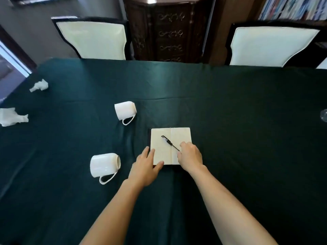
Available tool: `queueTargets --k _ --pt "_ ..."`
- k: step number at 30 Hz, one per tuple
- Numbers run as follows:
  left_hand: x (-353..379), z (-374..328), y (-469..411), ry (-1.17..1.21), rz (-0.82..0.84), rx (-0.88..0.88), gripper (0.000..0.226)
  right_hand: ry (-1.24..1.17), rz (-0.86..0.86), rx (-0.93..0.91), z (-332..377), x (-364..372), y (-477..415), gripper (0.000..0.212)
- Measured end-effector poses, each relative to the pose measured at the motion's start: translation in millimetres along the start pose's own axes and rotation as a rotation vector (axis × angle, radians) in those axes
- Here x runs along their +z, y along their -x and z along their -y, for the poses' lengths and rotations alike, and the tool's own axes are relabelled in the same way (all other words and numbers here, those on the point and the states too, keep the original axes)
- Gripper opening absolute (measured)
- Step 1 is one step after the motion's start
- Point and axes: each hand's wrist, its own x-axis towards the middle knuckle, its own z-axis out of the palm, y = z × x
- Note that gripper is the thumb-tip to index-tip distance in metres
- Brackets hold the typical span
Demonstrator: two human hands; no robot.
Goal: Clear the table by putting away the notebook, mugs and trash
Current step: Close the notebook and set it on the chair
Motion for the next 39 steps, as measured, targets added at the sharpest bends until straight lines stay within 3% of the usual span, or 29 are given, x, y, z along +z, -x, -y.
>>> queueTargets --k 5,9,14,22,30,34,36,39 --pt "10.7 19.0 -26.7 0.226 0.053 -0.066 0.070 -0.067 0.036 0.065 2.6 20.0 -8.7 0.021" --pt "7.4 28.5 -48.7 0.378 0.022 -0.064 0.058 -0.262 -0.046 0.171 23.3 33.8 -9.3 0.014" --pt "9.9 39.6 -69.5 0.494 0.101 -0.136 0.049 -0.383 -0.105 0.322 44.1 45.9 -2.5 0.007" --pt "13.6 46.6 -83.6 0.585 0.087 -0.247 0.065 -0.365 -0.091 0.376 43.9 44.1 -4.3 0.011" --pt "21.3 33.1 -98.8 0.668 -0.039 -0.442 0.066 -0.345 -0.116 0.384 8.2 40.5 -17.0 0.038" --pt "22.7 24.4 -101.4 0.914 -0.104 -0.530 0.053 -0.396 -0.129 0.412 -14.7 30.5 -27.4 0.057" --pt "25.0 18.2 -99.1 1.018 -0.144 -0.551 0.045 -0.474 -0.073 0.379 -23.3 25.6 -29.3 0.049" --pt "25.4 6.3 -92.1 1.047 -0.253 -0.515 0.037 -0.477 0.009 0.220 -26.2 26.1 -26.6 0.020"
